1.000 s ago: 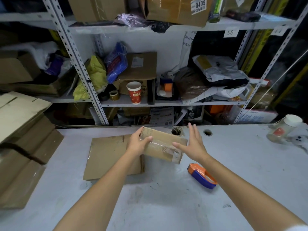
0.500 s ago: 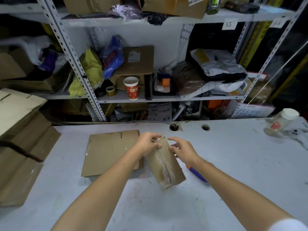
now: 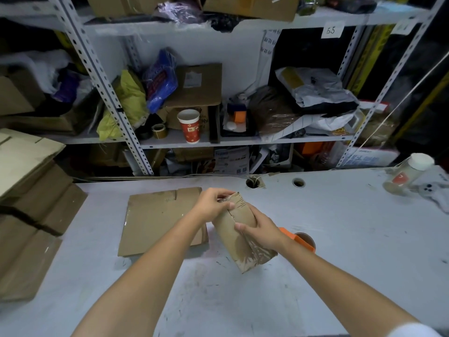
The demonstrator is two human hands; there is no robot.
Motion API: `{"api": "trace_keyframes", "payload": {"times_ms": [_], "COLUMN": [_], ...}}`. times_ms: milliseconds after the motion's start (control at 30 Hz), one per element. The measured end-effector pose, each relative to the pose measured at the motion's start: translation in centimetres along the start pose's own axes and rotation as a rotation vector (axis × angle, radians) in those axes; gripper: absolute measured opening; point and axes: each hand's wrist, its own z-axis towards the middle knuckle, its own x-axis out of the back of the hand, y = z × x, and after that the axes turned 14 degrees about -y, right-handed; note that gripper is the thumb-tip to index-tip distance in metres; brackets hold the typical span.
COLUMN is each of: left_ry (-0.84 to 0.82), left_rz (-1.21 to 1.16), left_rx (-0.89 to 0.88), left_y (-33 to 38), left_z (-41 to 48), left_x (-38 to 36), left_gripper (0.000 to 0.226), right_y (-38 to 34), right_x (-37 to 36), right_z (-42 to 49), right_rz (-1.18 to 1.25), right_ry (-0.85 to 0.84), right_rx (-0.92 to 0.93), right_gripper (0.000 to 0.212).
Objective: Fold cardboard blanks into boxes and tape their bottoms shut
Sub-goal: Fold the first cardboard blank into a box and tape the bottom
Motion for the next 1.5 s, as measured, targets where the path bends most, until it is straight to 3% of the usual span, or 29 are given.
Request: {"api": "trace_keyframes", "payload": {"times_ms": [200, 333, 400, 500, 600, 667, 800, 900, 967, 1100, 1200, 1300, 1400, 1500], "left_ry": [0.024, 0.146, 0.205, 0.101, -0.059, -0.061, -0.035, -0.051, -0.061, -0.072, -0.060, -0.040, -0.024, -0.014], "left_rz": [0.048, -0.071, -0.184, -0.289, -0.379, -0.479, -0.538, -0.543, -0.527, -0.504, -0.525, -0.551, -0.570, -0.574], "left_rx": [-0.030, -0.103, -0.058, 0.076, 0.147, 0.134, 0.129, 0.146, 0.164, 0.214, 0.230, 0.230, 0.229, 0.232], "left_y": [1.8, 3.0, 2.6, 0.8, -1.2, -2.4, -3.3, -3.9, -4.9, -5.5, -5.4, -5.6, -5.7, -5.8], "left_z": [0.1, -0.2, -0.9, -2.2, -2.7, -2.6, -2.6, -2.7, -2.5, -1.9, -1.6, -1.6, -1.5, -1.5], "left_x": [1.2, 1.9, 1.9, -0.2, -3.9, -5.6, -6.5, -7.2, -7.9, -8.6, -8.8, -9.1, -9.3, -9.3], "left_gripper": [0.040, 0.056, 0.067, 0.080, 0.068, 0.055, 0.030, 0.027, 0.038, 0.082, 0.081, 0.079, 0.078, 0.076], "right_y": [-1.4, -1.8, -1.6, -1.1, -1.1, -1.3, -0.3, 1.0, 1.8, 3.5, 4.4, 7.3, 12.0, 14.5], "right_x": [-0.1, 0.4, 0.6, 0.6, 0.2, -0.1, -0.3, -0.8, -1.4, -1.4, 0.3, 2.9, 4.7, 4.4], "right_z": [-0.1, -0.1, -0.2, -0.1, 0.0, -0.4, -1.4, -1.5, -1.3, -0.8, -1.3, -1.9, -2.5, -2.4], "right_rz": [0.065, 0.154, 0.203, 0.265, 0.348, 0.395, 0.410, 0.390, 0.392, 0.437, 0.406, 0.197, -0.310, -0.585], "right_ry": [0.092, 0.150, 0.181, 0.249, 0.245, 0.198, 0.116, 0.119, 0.129, 0.136, 0.093, 0.221, 0.361, 0.322], "right_rx": [0.092, 0.078, 0.044, 0.003, -0.079, -0.138, -0.195, -0.217, -0.240, -0.272, -0.345, -0.424, -0.617, -0.668], "right_gripper": [0.053, 0.053, 0.052, 0.046, 0.031, 0.021, 0.036, 0.043, 0.050, 0.064, 0.039, 0.029, 0.040, 0.056]}}
